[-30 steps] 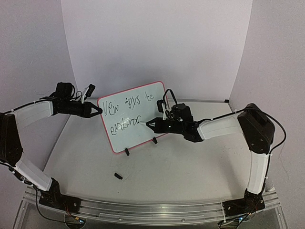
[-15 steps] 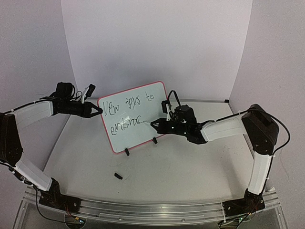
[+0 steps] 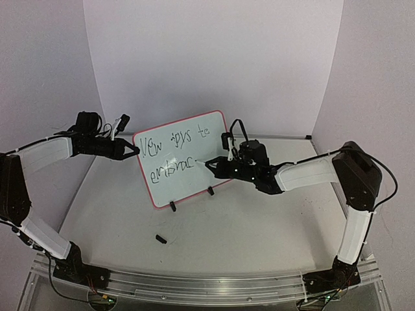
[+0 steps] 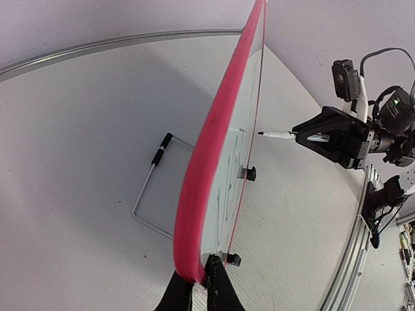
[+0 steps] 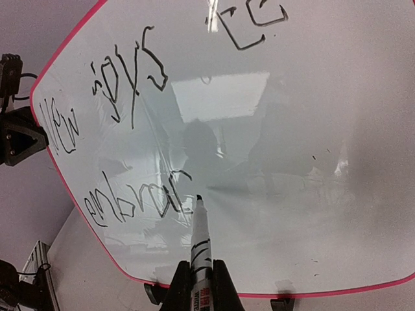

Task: Write a sentence on the whiteboard
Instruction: Write on the whiteboard with the whiteboard marker without the cap.

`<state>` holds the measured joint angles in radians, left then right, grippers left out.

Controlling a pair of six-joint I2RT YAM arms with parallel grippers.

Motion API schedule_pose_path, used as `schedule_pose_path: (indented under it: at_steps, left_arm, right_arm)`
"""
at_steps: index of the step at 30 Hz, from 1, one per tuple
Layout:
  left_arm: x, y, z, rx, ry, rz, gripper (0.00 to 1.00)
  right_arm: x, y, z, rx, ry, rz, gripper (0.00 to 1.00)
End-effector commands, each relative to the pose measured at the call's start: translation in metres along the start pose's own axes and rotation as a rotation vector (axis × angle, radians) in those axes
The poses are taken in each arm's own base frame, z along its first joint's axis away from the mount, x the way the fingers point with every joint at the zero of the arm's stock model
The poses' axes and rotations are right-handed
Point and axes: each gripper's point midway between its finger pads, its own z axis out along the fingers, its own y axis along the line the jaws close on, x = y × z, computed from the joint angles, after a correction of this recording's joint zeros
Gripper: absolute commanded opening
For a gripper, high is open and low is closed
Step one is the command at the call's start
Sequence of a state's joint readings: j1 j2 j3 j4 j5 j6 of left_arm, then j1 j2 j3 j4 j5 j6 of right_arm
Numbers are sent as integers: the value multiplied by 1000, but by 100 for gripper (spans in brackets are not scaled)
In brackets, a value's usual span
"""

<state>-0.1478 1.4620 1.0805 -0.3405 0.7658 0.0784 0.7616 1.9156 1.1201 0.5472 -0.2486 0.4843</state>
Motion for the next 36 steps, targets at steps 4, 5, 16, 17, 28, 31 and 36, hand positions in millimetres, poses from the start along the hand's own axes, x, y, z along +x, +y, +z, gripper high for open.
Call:
schedule_pose_path:
  at_steps: [4,5,16,17,28,31,36]
  left_arm:
    - [25,15,7,-81,97,-27,0]
    - [25,15,7,-80,98,-27,0]
    - [25,16,7,-80,98,-28,0]
    - [25,16,7,-80,97,-28,0]
    - [24,15,7,-77,96,-28,0]
    - [25,15,7,-76,98,-29,0]
    - [24,14,7,-75,96,-27,0]
  right_arm:
    - [-16,-4,9,24,-48,1,0]
    - [-16,-5,10,28,-45,2,0]
    - [-17,-21,5,120,-70,18,0]
    - [-19,-23,4,131,-76,19,0]
    - [-40,-17,-6,138,-139,6,0]
    - [-41,-11,-4,109,-138,-1,0]
    - [-37,-4,7,59,-111,-6,0]
